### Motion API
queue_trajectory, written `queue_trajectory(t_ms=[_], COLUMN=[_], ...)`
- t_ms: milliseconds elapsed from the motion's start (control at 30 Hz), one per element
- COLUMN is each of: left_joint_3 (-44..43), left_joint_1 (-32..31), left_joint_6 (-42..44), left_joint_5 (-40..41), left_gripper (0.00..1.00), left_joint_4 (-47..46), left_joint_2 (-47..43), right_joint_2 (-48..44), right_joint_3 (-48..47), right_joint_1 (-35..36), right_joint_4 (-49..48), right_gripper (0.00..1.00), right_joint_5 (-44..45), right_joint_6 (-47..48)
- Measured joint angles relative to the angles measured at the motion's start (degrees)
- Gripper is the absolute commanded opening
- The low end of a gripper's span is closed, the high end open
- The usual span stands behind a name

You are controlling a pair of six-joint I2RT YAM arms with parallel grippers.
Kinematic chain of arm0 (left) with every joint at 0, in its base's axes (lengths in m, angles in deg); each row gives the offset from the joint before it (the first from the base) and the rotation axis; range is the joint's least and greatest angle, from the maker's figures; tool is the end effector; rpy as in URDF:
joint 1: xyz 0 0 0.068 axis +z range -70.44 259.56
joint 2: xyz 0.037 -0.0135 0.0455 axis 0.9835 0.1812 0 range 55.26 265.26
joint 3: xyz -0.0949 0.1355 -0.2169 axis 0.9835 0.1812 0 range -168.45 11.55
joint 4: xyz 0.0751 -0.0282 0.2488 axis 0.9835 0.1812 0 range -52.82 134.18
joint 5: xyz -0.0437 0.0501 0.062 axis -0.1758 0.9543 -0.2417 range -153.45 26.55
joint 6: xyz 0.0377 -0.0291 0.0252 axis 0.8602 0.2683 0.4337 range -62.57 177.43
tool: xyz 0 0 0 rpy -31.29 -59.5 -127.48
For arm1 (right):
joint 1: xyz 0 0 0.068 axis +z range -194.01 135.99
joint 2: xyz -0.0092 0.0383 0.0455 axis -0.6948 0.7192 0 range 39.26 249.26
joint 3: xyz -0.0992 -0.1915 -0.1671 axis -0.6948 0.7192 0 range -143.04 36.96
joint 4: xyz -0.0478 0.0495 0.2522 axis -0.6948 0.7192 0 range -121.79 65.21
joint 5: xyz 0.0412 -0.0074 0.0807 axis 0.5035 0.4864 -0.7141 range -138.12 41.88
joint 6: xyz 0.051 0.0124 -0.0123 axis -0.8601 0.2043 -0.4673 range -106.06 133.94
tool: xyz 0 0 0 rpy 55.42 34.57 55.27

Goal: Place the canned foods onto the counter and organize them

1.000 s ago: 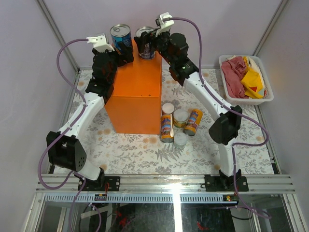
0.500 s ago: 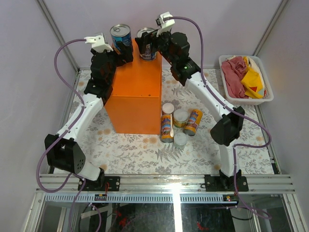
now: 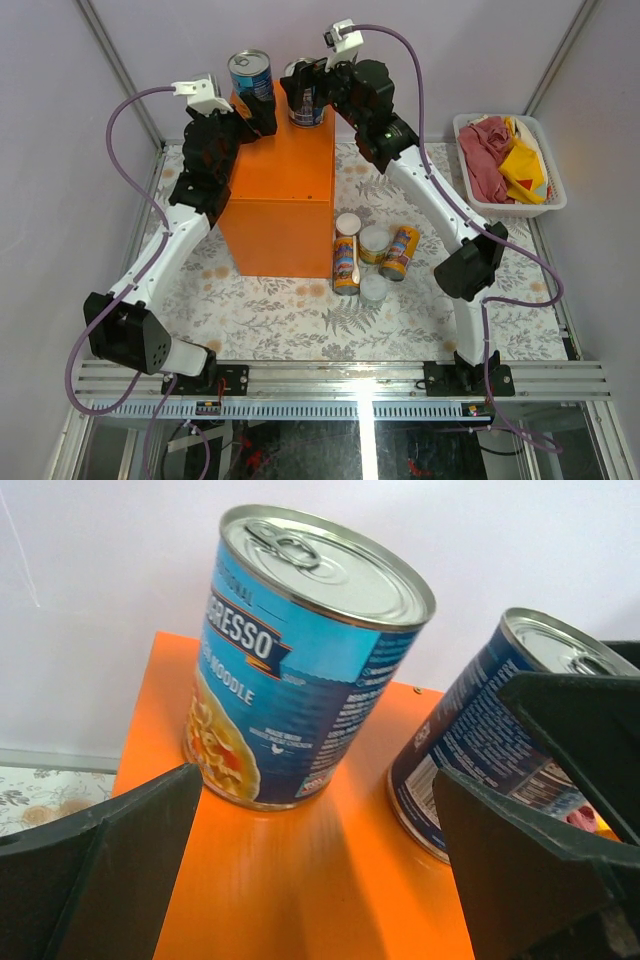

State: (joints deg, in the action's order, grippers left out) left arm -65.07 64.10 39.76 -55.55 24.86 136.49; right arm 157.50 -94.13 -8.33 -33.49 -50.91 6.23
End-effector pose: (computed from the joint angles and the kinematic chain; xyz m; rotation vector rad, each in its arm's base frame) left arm 0.3261 -0.0851 0.4291 -0.1420 1.4414 -0.3755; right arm 0.3859 0.2792 0.4866 -0.3666 1.2971 0.6743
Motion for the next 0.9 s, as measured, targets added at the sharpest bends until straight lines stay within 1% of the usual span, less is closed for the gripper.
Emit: queue_trajectory(t_ms=[200,333,633,833,900], left_joint_3=[0.76,1.49,3.26,3.85,3.87], left_joint_1=[-1.01,-1.40,-2.19,-2.62,-2.82], left_joint_6=[0.35,0.66,1.38,1.90,1.92], left_joint_5=[-0.02,-0.04,-0.87,-0.87,-0.17], left_gripper=[1.00,1.00,1.00,0.99,0.98], left_joint_4=[0.02,0.07,0.07,0.11,0.13], left_joint_2=[-0.66,-1.73,-3.54,-3.54,-3.63], right_joint_2=[0.00,1.42,2.03,2.03,1.53], right_joint_3=[-0.57,-4.20,-10.36,-11.02,-9.94], right_joint_1=[0.00,0.00,-0.02,-0.02,-0.02], right_joint_4=[0.68,2.43,-1.70,-1.53,-1.55], right_gripper=[0.99,0.99,0.99,0.99,0.99], right_joint_5=[-0.09,-0.35,-0.98,-1.22,-1.25], right_joint_6=[-0.07,-0.52,-1.57,-1.14,-0.81])
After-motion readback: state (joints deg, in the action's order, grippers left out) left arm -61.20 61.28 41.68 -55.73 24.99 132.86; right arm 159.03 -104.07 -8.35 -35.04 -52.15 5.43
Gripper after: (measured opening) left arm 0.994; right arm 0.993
